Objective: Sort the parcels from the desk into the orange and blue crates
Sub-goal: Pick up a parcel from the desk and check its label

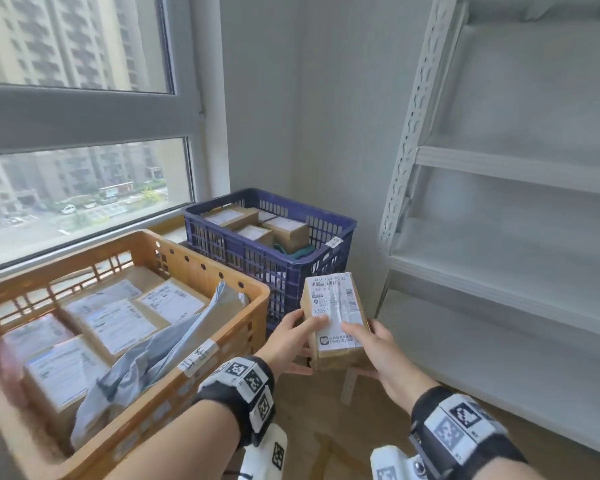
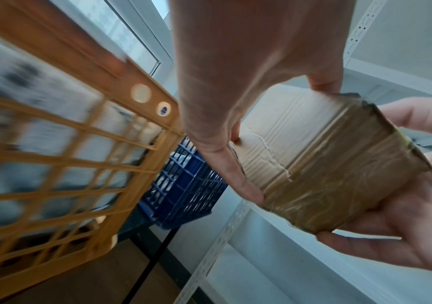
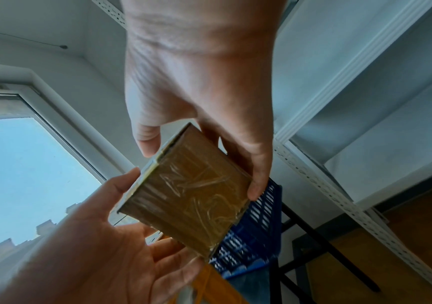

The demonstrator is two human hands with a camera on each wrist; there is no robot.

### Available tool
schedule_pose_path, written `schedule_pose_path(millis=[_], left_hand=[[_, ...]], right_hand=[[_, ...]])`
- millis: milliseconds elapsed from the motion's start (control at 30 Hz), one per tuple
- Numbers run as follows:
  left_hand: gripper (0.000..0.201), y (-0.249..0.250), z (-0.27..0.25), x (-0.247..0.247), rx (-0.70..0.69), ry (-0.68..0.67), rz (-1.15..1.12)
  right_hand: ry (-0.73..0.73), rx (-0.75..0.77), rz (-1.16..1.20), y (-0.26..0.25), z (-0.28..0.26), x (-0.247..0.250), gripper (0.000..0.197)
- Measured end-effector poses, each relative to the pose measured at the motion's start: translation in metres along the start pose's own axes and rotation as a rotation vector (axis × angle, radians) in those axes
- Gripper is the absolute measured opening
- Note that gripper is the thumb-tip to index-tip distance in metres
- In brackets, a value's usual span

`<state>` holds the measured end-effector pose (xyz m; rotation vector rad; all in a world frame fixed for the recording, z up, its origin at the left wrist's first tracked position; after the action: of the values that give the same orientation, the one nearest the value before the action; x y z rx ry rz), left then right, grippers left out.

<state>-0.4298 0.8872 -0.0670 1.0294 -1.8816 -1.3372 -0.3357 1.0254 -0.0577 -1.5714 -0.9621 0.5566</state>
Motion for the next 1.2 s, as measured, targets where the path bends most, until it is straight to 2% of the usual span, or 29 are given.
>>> schedule_pose_path(millis=[233, 367, 467, 600, 733, 833, 867, 967, 1067, 1133, 1200], left_hand=[[0.064, 0.042, 0.086, -0.052, 0.033, 0.056, -0.07], [0.065, 0.068, 0.122, -0.066, 0.019, 0.121, -0.132], [0.081, 0.094, 0.151, -0.064, -0.021, 0.209, -0.198], [0.086, 0.127, 0.19, -0.05, -0.062, 0.329, -0.295], [0.088, 0.149, 0.236, -0.03, -0.06, 0.379, -0.36], [0.086, 0.159, 0.268, -0.015, -0.095, 0.41, -0.37], [0.086, 0.162, 0.279, -0.009, -0.094, 0.425, -0.366], [0.095, 0.168, 0.305, 0.01, -0.033, 0.459, -0.271], [0.115, 0.173, 0.326, 0.032, 0.071, 0.442, -0.088], [0.112, 0.176, 0.34, 0.05, 0.085, 0.507, -0.014], [0.099, 0.178, 0.351, 0.067, 0.095, 0.556, 0.15]], right_hand=[[-0.089, 0.062, -0.058, -0.034, 0.101, 0.052, 0.027], [-0.041, 0.213, -0.146, -0.057, 0.15, 0.065, 0.047], [-0.015, 0.358, -0.258, -0.085, 0.178, 0.068, 0.058], [-0.046, 0.47, -0.358, -0.123, 0.22, 0.057, 0.07], [-0.105, 0.541, -0.464, -0.153, 0.264, 0.029, 0.088], [-0.072, 0.628, -0.708, -0.175, 0.3, 0.0, 0.096], [-0.062, 0.65, -0.778, -0.182, 0.313, -0.01, 0.091], [-0.091, 0.696, -0.959, -0.196, 0.35, -0.038, 0.078], [-0.186, 0.681, -1.072, -0.208, 0.387, -0.055, 0.083], [-0.277, 0.618, -1.092, -0.212, 0.412, -0.062, 0.087], [-0.39, 0.6, -1.178, -0.211, 0.429, -0.072, 0.09]])
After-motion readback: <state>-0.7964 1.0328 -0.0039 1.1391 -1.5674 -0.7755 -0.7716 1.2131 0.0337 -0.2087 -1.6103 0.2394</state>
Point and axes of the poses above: each hand's wrist, its own z-axis towards the middle knuckle, its own x-axis out of the back of the hand, y = z × x, the point moved 1 cm from there along z, towards the middle knuckle, and after that the axes turned 6 degrees about y, right-handed, at the moved point
